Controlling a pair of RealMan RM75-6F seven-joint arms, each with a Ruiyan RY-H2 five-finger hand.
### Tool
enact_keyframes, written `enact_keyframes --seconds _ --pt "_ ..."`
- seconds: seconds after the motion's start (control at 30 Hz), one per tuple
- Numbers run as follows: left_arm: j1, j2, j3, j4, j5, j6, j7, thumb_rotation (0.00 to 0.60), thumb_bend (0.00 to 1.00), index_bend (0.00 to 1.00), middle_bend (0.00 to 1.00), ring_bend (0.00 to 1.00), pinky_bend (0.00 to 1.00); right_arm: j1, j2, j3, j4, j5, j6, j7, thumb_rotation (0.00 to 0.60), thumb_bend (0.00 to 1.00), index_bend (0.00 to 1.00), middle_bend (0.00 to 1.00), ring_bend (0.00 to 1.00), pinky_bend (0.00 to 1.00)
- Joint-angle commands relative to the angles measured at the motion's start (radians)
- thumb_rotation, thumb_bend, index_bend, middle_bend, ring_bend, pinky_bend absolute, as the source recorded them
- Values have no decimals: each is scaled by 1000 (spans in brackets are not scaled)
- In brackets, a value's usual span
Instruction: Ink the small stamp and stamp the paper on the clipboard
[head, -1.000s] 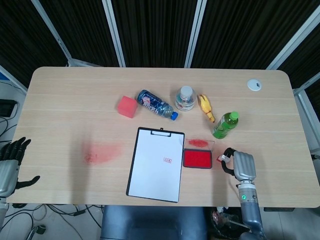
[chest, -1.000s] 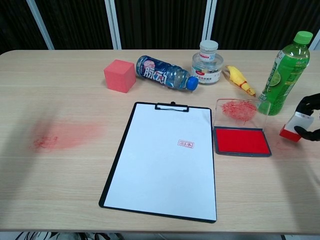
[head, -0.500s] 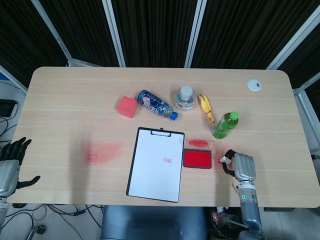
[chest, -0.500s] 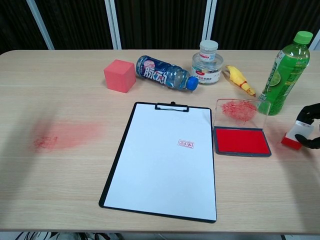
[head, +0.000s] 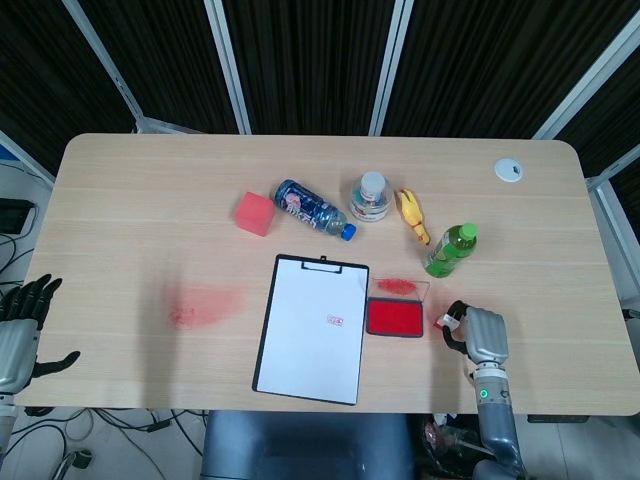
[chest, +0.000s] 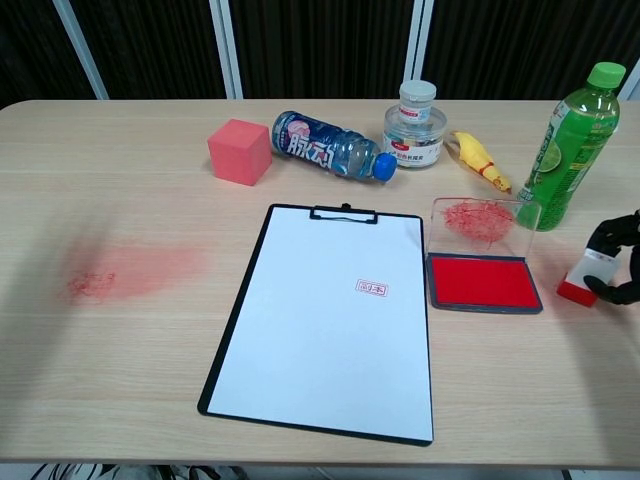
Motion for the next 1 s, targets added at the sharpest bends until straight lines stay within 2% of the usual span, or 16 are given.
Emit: enact_keyframes --seconds 0.03,0.47,1.0 --pt "0 0 0 0 0 0 0 600 13 0 0 0 0 -1 -1 1 2 2 -3 1 600 446 875 637 646 716" --pt "1 -1 0 1 2 2 0 600 13 0 0 0 0 -7 0 1 7 9 -13 -12 600 429 853 620 632 716" --pt "2 -2 -1 0 3 5 1 600 13 0 0 0 0 -12 4 3 -1 17 -20 -26 600 411 780 567 585 716"
